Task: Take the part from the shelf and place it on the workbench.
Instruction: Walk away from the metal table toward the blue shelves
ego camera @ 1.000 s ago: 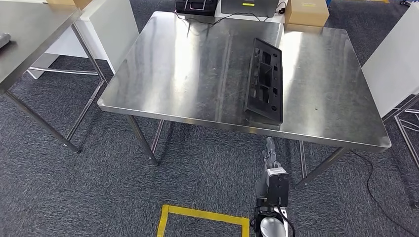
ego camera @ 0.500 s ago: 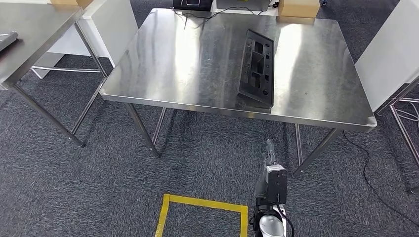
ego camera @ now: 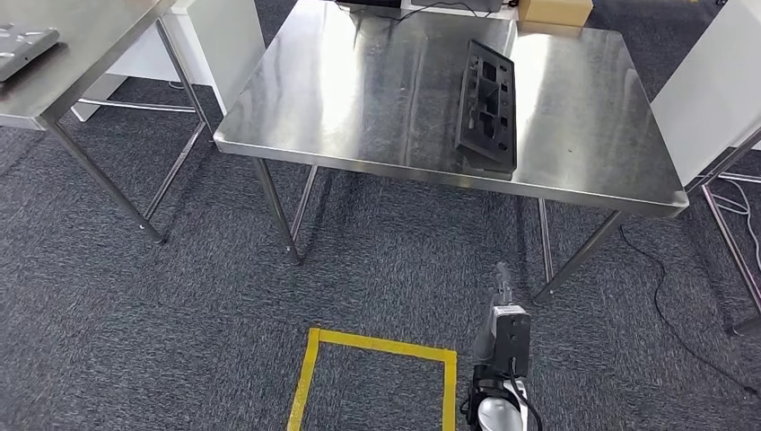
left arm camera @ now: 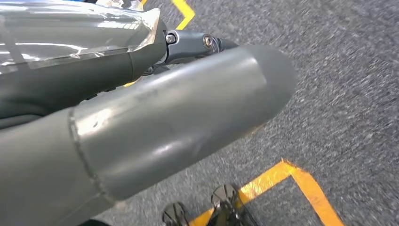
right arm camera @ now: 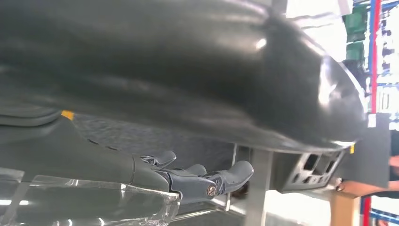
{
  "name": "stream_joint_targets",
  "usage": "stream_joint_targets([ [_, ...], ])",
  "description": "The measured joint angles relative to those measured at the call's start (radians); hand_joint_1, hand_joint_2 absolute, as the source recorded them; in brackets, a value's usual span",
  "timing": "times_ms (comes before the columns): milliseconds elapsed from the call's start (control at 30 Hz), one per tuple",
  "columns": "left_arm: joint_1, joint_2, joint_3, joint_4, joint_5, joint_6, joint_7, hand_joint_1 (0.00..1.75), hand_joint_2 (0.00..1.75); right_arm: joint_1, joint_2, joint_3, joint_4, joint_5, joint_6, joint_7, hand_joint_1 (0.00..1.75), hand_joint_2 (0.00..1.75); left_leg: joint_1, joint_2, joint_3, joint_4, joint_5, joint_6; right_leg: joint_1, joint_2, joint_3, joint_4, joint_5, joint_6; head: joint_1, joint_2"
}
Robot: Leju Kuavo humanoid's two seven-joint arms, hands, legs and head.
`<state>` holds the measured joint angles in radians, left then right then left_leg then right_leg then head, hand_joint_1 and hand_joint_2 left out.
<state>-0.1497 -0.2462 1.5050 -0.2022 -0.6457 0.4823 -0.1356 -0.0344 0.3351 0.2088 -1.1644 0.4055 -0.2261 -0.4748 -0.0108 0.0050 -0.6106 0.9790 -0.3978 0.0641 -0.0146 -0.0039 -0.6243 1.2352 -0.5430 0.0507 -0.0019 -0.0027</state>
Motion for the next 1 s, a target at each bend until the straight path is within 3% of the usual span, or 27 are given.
stream_joint_targets([
  [33,0.0,0.002,-0.004,0.0,-0.005,-0.006,-0.004,0.0,0.0,0.001,0.0,-0.003,-0.003,0.0,-0.001,0.0,0.0,0.0,-0.003,0.0,-0.012,0.001,0.011,-0.001,0.004,0.0,0.055,-0.067,0.015,-0.001,0.0,0.0],
  [100,0.002,0.006,-0.014,0.0,-0.014,-0.018,-0.013,0.0,0.0,0.002,0.001,-0.008,-0.012,0.0,-0.003,0.0,0.0,0.0,-0.008,-0.001,-0.028,0.003,0.032,-0.008,0.013,-0.001,0.16,-0.216,0.013,-0.018,-0.002,0.0],
  [167,0.005,0.011,-0.024,0.0,-0.022,-0.033,-0.02,0.0,0.0,0.005,0.0,-0.015,-0.021,0.0,-0.008,0.0,0.0,0.0,-0.007,0.001,-0.034,0.001,0.051,-0.019,0.021,-0.001,0.194,-0.285,0.001,-0.036,-0.004,0.0],
  [233,0.009,0.019,-0.034,0.0,-0.028,-0.052,-0.023,0.0,0.0,0.013,0.0,-0.024,-0.032,0.001,-0.014,0.0,0.0,0.0,-0.003,0.001,-0.039,0.0,0.06,-0.032,0.017,-0.002,0.178,-0.289,0.019,-0.049,-0.003,0.0],
  [333,0.014,0.027,-0.039,-0.001,-0.034,-0.066,-0.024,0.0,0.0,0.02,0.0,-0.034,-0.046,0.0,-0.016,0.0,0.0,0.0,0.004,-0.004,-0.059,0.035,0.0,-0.045,0.006,-0.004,0.158,-0.292,0.047,-0.069,-0.005,0.0],
  [433,0.015,0.027,-0.039,-0.001,-0.034,-0.067,-0.024,0.0,0.0,0.021,0.0,-0.035,-0.047,0.0,-0.017,0.001,0.0,0.0,0.005,-0.005,-0.063,0.046,-0.019,-0.047,0.005,-0.004,0.154,-0.292,0.05,-0.072,-0.006,0.0],
  [500,0.015,0.031,-0.047,-0.001,-0.037,-0.074,-0.024,0.0,0.0,0.032,-0.001,-0.042,-0.057,0.0,-0.017,0.001,0.0,0.0,0.015,-0.005,-0.074,0.152,-0.083,-0.061,0.004,-0.005,0.123,-0.288,0.074,-0.069,-0.007,0.0],
  [567,0.016,0.039,-0.059,-0.001,-0.041,-0.083,-0.025,0.0,0.0,0.046,-0.004,-0.057,-0.075,0.0,-0.017,0.0,0.0,0.0,0.036,-0.006,0.009,0.175,-0.121,-0.089,-0.002,-0.007,0.055,-0.262,0.114,-0.05,-0.009,0.0],
  [600,0.015,0.041,-0.063,-0.001,-0.042,-0.086,-0.025,0.0,0.0,0.051,-0.005,-0.064,-0.083,0.0,-0.018,0.0,0.0,0.0,0.042,-0.009,0.07,0.128,-0.117,-0.097,-0.005,-0.007,0.025,-0.247,0.13,-0.038,-0.01,0.0],
  [633,0.014,0.042,-0.065,-0.001,-0.044,-0.089,-0.025,0.0,0.0,0.052,-0.006,-0.067,-0.089,0.0,-0.019,0.0,0.0,0.0,0.042,-0.012,0.122,0.054,-0.122,-0.097,-0.005,-0.007,0.011,-0.236,0.138,-0.028,-0.011,0.0],
  [667,0.014,0.042,-0.068,-0.001,-0.045,-0.091,-0.025,0.0,0.0,0.053,-0.006,-0.069,-0.094,0.001,-0.02,0.0,0.0,0.0,0.038,-0.014,0.137,0.024,-0.138,-0.091,-0.002,-0.007,0.007,-0.234,0.146,-0.02,-0.011,0.0],
  [733,0.015,0.043,-0.074,0.0,-0.048,-0.096,-0.025,0.0,0.0,0.057,-0.007,-0.075,-0.1,0.001,-0.021,0.0,0.0,0.0,0.03,-0.012,0.126,0.014,-0.131,-0.065,-0.004,-0.007,0.001,-0.235,0.161,-0.002,-0.011,0.0],
  [767,0.015,0.043,-0.077,0.0,-0.05,-0.097,-0.024,0.0,0.0,0.06,-0.009,-0.079,-0.102,0.001,-0.021,0.0,0.0,0.0,0.027,-0.009,0.118,0.013,-0.12,-0.051,-0.006,-0.006,-0.008,-0.23,0.156,0.002,-0.011,0.0],
  [800,0.015,0.044,-0.08,-0.001,-0.052,-0.098,-0.023,0.0,0.0,0.064,-0.01,-0.084,-0.105,0.001,-0.022,0.0,0.0,0.0,0.026,-0.006,0.107,0.011,-0.107,-0.036,-0.009,-0.004,-0.02,-0.21,0.134,0.001,-0.008,0.0],
  [833,0.015,0.045,-0.083,-0.001,-0.054,-0.099,-0.021,0.0,0.0,0.067,-0.011,-0.089,-0.109,0.001,-0.023,0.0,0.0,0.0,0.026,-0.003,0.092,0.009,-0.094,-0.023,-0.011,-0.003,-0.037,-0.171,0.095,-0.006,-0.006,0.0],
  [900,0.015,0.048,-0.086,-0.001,-0.056,-0.1,-0.019,0.0,0.0,0.072,-0.014,-0.098,-0.116,0.001,-0.024,0.0,0.0,0.0,0.02,0.0,0.061,0.01,-0.069,-0.011,-0.011,0.0,-0.072,-0.042,0.001,-0.017,0.0,0.0],
  [933,0.015,0.049,-0.087,-0.001,-0.058,-0.101,-0.018,0.0,0.0,0.074,-0.016,-0.103,-0.119,0.001,-0.024,0.0,0.0,0.0,0.018,0.001,0.043,0.011,-0.055,-0.009,-0.01,0.0,-0.082,0.02,-0.028,-0.015,0.0,0.0],
  [967,0.016,0.049,-0.088,-0.001,-0.059,-0.101,-0.018,0.0,0.0,0.076,-0.017,-0.109,-0.122,0.0,-0.024,0.0,0.0,0.0,0.015,0.001,0.026,0.012,-0.043,-0.01,-0.01,0.0,-0.077,0.057,-0.036,-0.009,0.0,0.0],
  [1000,0.016,0.049,-0.09,-0.001,-0.06,-0.102,-0.018,0.0,0.0,0.078,-0.019,-0.114,-0.125,0.0,-0.024,0.0,0.0,0.0,0.013,0.002,0.01,0.012,-0.031,-0.01,-0.008,0.0,-0.054,0.059,-0.027,-0.001,0.001,0.0],
])
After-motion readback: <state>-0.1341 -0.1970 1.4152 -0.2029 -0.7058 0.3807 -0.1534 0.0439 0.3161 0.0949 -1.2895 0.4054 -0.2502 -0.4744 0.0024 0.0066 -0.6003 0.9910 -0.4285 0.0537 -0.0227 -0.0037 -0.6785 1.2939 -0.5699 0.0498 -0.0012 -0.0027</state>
